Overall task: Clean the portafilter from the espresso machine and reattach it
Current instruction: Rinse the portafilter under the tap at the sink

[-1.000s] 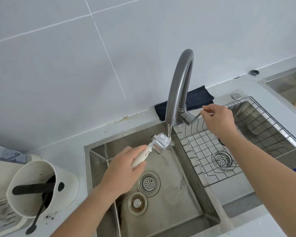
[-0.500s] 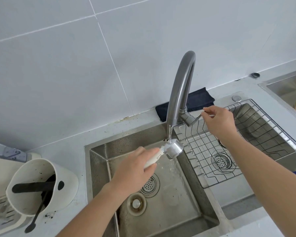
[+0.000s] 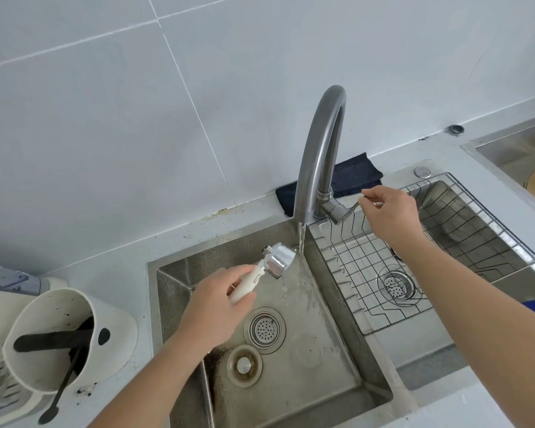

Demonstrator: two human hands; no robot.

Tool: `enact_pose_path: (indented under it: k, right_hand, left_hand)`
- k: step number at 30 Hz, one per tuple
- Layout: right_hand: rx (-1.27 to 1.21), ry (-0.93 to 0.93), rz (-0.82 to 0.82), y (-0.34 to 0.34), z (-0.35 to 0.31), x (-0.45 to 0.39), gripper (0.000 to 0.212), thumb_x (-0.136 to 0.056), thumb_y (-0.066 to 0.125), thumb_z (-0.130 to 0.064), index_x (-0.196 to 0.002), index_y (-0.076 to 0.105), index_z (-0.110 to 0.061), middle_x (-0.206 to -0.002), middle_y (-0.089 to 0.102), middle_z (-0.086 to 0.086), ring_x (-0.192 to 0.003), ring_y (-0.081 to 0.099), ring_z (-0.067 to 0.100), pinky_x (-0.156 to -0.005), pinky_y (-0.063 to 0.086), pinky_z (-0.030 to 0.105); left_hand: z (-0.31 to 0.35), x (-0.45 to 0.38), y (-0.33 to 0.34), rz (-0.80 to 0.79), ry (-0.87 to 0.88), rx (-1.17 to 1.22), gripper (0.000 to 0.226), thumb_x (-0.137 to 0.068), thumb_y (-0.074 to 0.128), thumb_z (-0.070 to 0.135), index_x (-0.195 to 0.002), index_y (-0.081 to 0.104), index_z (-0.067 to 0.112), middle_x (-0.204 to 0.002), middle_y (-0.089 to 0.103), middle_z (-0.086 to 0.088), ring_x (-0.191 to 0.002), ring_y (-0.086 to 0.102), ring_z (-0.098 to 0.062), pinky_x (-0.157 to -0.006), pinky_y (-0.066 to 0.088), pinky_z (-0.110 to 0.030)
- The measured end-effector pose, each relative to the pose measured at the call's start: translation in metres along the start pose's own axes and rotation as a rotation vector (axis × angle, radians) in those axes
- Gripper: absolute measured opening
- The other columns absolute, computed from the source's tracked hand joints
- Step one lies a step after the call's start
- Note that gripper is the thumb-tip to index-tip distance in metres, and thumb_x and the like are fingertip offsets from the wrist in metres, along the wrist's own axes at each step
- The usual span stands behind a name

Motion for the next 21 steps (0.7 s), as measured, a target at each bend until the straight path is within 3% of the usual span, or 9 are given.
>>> enact_pose_path:
  k: [8, 13, 17, 21]
  right_hand:
    - [-0.036, 0.04, -0.007, 0.001, 0.0, 0.001, 0.026, -0.092, 0.061, -0.028, -0.112, 0.069, -0.015, -0.104, 0.072, 0.001, -0.091, 0.065, 0.019, -0.086, 0.054, 0.04]
    - [-0.149, 0.147, -0.054, 0.0, 0.004, 0.001, 0.026, -0.087, 0.065, -0.031, -0.11, 0.07, -0.02, -0.094, 0.074, -0.002, -0.086, 0.07, 0.027, -0.075, 0.06, 0.043]
    - [-0.325, 0.235, -0.088, 0.0, 0.008, 0.004, 0.038, -0.085, 0.068, -0.025, -0.123, 0.063, -0.022, -0.094, 0.074, -0.003, -0.087, 0.073, 0.026, -0.067, 0.058, 0.037]
    - [-0.463, 0.321, -0.084, 0.004, 0.014, 0.005, 0.034, -0.082, 0.072, -0.021, -0.115, 0.065, -0.016, -0.095, 0.075, 0.001, -0.087, 0.073, 0.017, -0.085, 0.059, 0.042]
  left_hand:
    - [-0.002, -0.001, -0.017, 0.101, 0.014, -0.013, 0.045, -0.081, 0.074, 0.024, -0.12, 0.062, 0.044, -0.094, 0.06, 0.012, -0.081, 0.061, -0.007, -0.072, 0.056, -0.035]
    - [-0.003, 0.004, -0.019, 0.124, -0.041, 0.063, 0.042, -0.082, 0.071, 0.024, -0.114, 0.063, 0.049, -0.094, 0.064, 0.011, -0.079, 0.062, -0.004, -0.062, 0.05, -0.016]
    - [0.0, 0.01, -0.015, 0.1, -0.113, 0.181, 0.039, -0.086, 0.067, 0.025, -0.108, 0.057, 0.055, -0.094, 0.067, 0.014, -0.081, 0.062, 0.006, -0.058, 0.049, -0.009]
    - [-0.006, 0.012, -0.009, 0.13, -0.236, 0.403, 0.034, -0.088, 0.066, 0.02, -0.103, 0.064, 0.051, -0.087, 0.073, 0.006, -0.077, 0.069, -0.01, -0.059, 0.048, -0.019]
Point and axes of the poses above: each hand's wrist, its own x-axis away from the middle knuckle, its own y-axis out of the palm, z = x × y, the point moved 4 cm from there along -x, towards the middle knuckle
